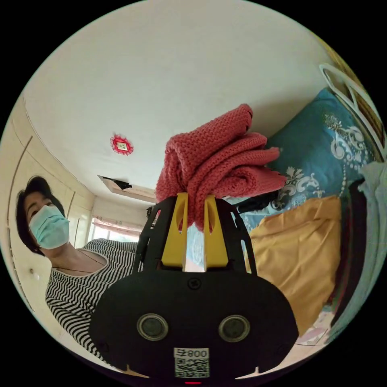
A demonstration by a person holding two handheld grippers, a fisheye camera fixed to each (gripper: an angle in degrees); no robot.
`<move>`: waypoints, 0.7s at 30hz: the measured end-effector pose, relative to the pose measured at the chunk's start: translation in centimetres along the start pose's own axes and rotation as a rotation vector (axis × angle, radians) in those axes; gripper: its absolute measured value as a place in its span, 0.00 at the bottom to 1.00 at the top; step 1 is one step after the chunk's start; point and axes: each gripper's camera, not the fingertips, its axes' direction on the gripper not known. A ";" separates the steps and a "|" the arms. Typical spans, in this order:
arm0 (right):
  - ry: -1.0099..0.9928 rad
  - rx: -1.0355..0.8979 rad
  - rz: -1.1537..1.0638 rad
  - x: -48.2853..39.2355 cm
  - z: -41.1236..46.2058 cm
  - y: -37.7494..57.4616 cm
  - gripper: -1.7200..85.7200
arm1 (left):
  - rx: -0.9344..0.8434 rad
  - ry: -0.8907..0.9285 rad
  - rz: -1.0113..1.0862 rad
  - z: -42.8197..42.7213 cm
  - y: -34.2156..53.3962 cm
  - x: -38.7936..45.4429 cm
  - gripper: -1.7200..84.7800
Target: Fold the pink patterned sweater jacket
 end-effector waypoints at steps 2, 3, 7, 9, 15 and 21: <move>0.024 -0.015 -0.020 3.3 -3.1 -6.1 0.10 | 0.019 -0.011 0.013 3.1 -4.0 -1.5 0.23; 0.022 -0.016 -0.017 4.3 -3.8 -7.6 0.10 | 0.030 -0.022 0.024 5.1 -6.7 -2.4 0.23; 0.076 -0.043 -0.049 9.3 -7.5 -17.8 0.10 | 0.080 -0.059 0.062 10.8 -15.1 -5.6 0.23; 0.115 -0.058 -0.069 11.1 -8.6 -21.7 0.10 | 0.110 -0.067 0.072 13.1 -17.9 -7.3 0.23; 0.319 -0.119 -0.002 20.8 -9.7 -31.9 0.10 | 0.173 -0.109 -0.008 21.6 -23.8 -18.0 0.23; 0.633 -0.265 0.353 36.7 -7.4 -35.6 0.05 | -0.005 -0.275 -0.454 31.6 -23.5 -36.6 0.23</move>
